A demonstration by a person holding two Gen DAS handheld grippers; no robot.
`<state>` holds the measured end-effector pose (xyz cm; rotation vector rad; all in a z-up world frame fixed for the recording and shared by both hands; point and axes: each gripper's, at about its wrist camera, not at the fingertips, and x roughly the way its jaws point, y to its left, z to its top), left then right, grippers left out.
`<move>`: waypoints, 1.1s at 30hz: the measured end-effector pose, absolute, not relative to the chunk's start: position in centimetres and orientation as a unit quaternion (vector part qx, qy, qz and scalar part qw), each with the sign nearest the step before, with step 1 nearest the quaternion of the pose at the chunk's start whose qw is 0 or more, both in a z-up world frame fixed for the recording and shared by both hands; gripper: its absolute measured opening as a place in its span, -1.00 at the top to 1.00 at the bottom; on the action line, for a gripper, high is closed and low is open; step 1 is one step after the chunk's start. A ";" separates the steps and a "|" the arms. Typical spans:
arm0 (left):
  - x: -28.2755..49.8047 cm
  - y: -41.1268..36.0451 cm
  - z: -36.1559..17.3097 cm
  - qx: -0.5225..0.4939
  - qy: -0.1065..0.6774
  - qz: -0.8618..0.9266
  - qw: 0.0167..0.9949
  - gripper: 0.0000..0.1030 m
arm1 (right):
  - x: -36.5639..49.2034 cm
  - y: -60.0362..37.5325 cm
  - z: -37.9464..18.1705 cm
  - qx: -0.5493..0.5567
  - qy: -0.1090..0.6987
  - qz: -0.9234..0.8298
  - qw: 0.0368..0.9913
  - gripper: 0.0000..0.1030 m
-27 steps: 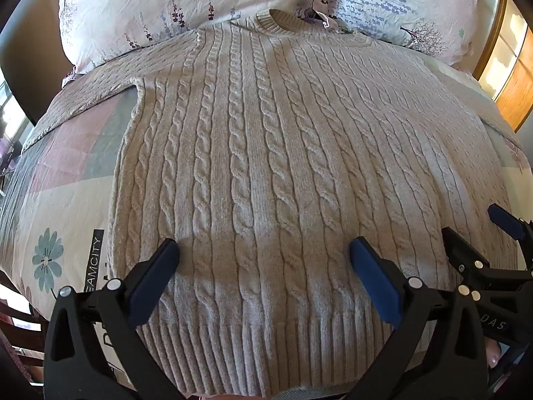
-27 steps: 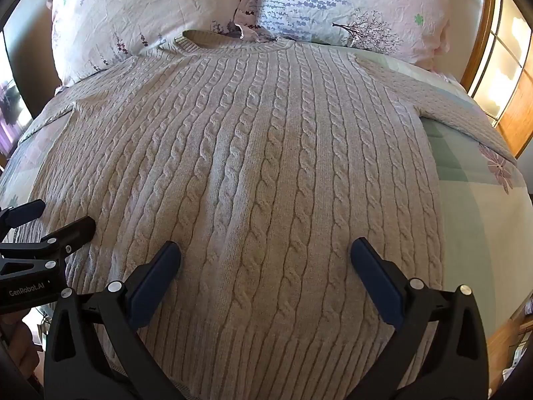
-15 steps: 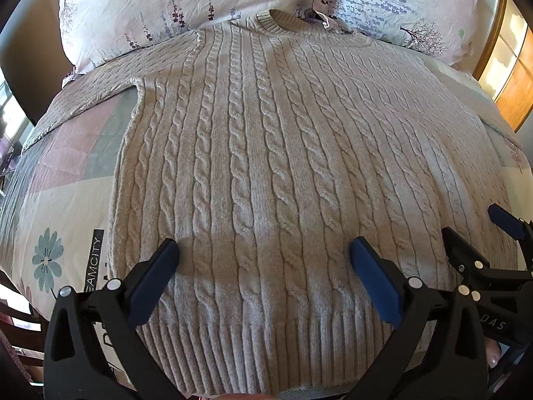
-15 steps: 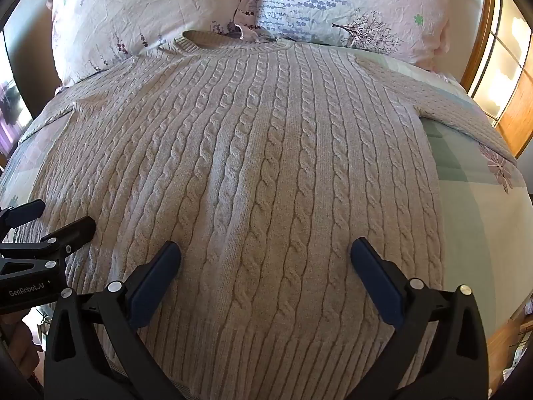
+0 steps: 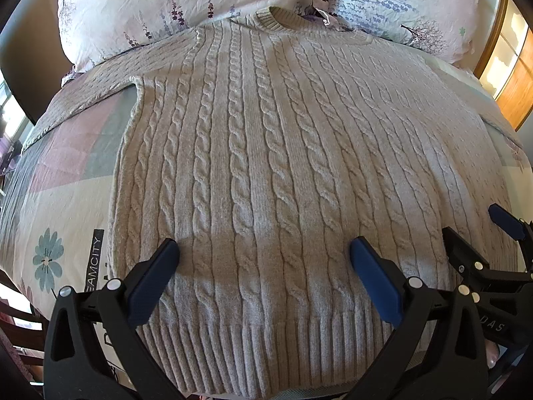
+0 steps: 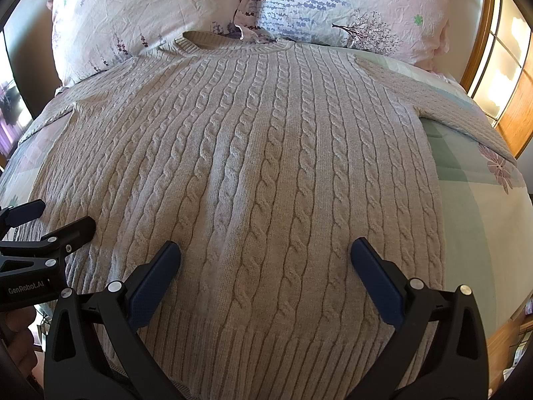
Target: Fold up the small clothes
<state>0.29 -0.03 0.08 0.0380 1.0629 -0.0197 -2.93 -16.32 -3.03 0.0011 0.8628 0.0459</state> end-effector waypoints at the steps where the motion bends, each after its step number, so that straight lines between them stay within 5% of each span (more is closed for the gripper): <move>1: 0.3 0.0 0.1 0.018 0.506 -0.009 0.862 -0.97 | -2.9 -16.3 -3.0 0.001 0.418 0.022 0.908 -0.97; 33: 0.2 0.1 0.0 0.018 0.505 -0.010 0.863 -0.97 | -2.9 -16.3 -3.1 0.000 0.418 0.022 0.908 -0.97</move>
